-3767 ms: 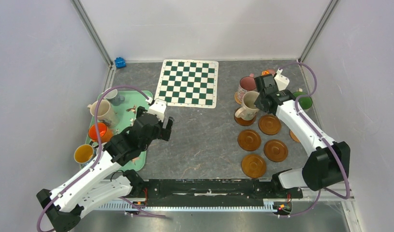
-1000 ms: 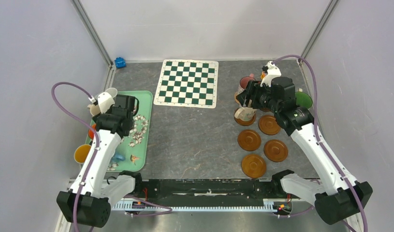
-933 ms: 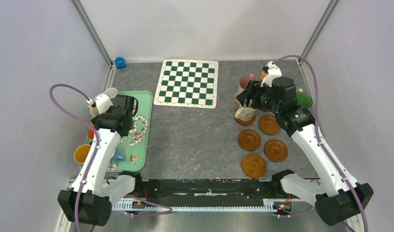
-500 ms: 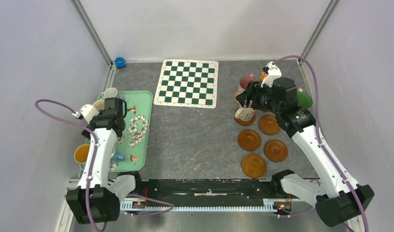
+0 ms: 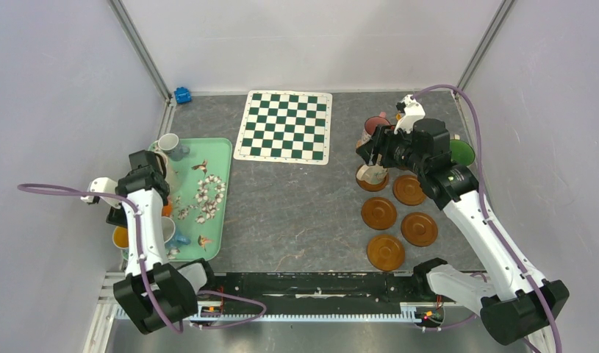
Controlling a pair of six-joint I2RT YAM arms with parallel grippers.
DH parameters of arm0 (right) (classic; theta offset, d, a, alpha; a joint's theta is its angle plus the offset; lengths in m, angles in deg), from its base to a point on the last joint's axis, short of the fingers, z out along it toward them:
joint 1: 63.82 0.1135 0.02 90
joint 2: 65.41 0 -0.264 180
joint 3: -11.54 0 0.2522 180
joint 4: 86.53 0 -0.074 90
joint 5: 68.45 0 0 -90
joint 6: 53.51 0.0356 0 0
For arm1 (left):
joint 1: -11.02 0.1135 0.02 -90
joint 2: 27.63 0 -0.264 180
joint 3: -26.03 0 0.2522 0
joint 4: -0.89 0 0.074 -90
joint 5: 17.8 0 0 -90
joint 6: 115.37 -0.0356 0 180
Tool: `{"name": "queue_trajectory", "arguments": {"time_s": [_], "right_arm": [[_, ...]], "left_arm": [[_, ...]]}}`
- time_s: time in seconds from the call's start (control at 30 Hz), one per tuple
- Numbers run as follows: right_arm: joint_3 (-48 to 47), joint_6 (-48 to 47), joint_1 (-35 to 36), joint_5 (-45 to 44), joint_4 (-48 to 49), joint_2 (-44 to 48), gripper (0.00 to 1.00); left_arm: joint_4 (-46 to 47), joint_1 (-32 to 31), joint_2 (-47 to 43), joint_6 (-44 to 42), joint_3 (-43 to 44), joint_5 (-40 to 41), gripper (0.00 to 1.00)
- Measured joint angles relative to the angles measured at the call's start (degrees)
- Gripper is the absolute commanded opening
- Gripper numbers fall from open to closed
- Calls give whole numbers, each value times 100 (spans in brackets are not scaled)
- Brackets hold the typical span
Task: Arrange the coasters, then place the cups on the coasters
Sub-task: Pick up the cup from the tray.
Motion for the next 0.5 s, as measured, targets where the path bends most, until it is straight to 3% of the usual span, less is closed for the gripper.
{"name": "queue_trajectory", "arguments": {"time_s": [0.5], "right_arm": [[-111, -146, 0, -4, -245, 2, 66]], "left_arm": [[579, 664, 728, -92, 68, -229, 52]]}}
